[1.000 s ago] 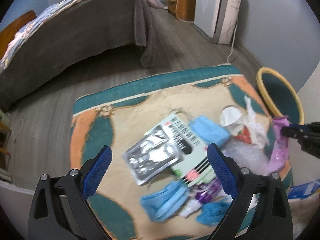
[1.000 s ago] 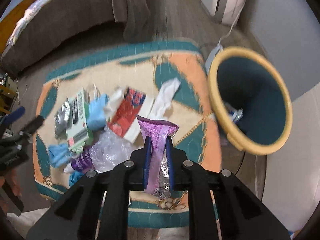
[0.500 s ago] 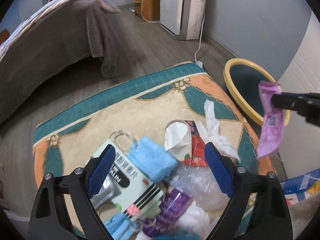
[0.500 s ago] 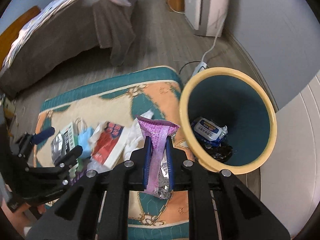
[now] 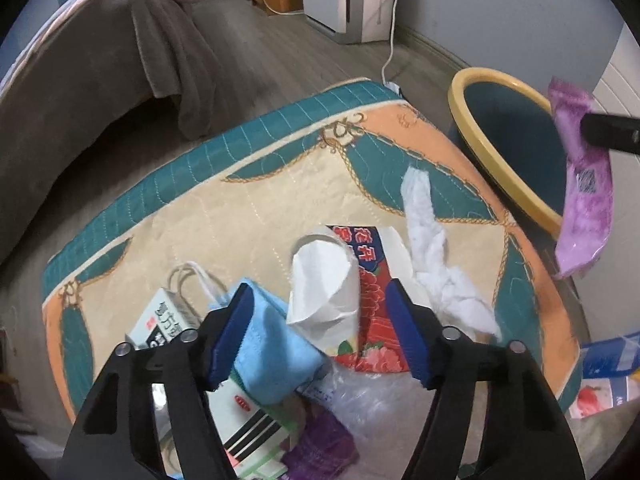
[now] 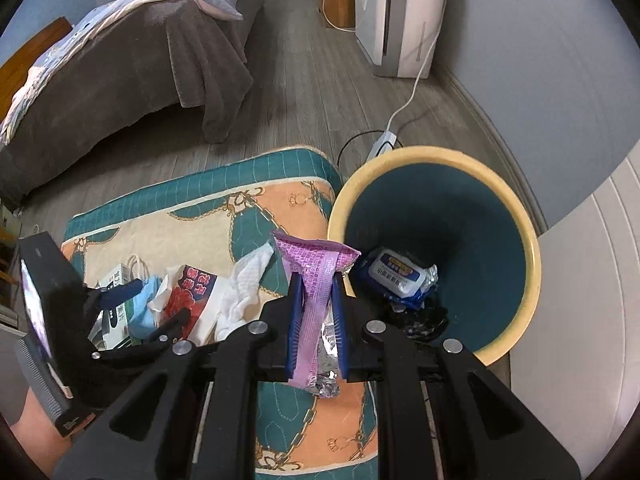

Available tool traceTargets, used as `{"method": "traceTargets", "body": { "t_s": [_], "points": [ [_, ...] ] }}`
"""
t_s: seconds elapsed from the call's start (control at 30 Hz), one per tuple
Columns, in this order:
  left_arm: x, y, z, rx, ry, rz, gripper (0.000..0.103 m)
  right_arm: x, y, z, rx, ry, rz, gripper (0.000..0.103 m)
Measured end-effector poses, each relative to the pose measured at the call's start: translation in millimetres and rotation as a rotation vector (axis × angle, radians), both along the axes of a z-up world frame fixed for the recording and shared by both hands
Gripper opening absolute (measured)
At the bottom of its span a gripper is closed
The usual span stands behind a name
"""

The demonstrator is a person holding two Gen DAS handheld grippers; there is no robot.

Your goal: Collect trash

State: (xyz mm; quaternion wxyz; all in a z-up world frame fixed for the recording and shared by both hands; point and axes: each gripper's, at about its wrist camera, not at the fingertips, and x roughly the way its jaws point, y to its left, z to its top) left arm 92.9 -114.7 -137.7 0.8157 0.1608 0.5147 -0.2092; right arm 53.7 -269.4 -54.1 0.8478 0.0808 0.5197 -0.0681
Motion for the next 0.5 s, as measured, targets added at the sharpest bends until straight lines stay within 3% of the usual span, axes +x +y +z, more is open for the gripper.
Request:
{"method": "traceTargets", "body": {
  "t_s": [0.1, 0.27, 0.5],
  "points": [
    [0, -3, -3, 0.008, 0.001, -0.02, 0.055, -2, 3, 2, 0.006, -0.005, 0.024, 0.014],
    [-1, -2, -2, 0.011, -0.011, -0.035, 0.022, -3, 11, 9, -0.009, -0.022, 0.065, 0.014],
    [-5, 5, 14, 0.007, -0.072, -0.03, 0.021, -3, 8, 13, 0.012, -0.032, 0.061, 0.014]
  ]
}}
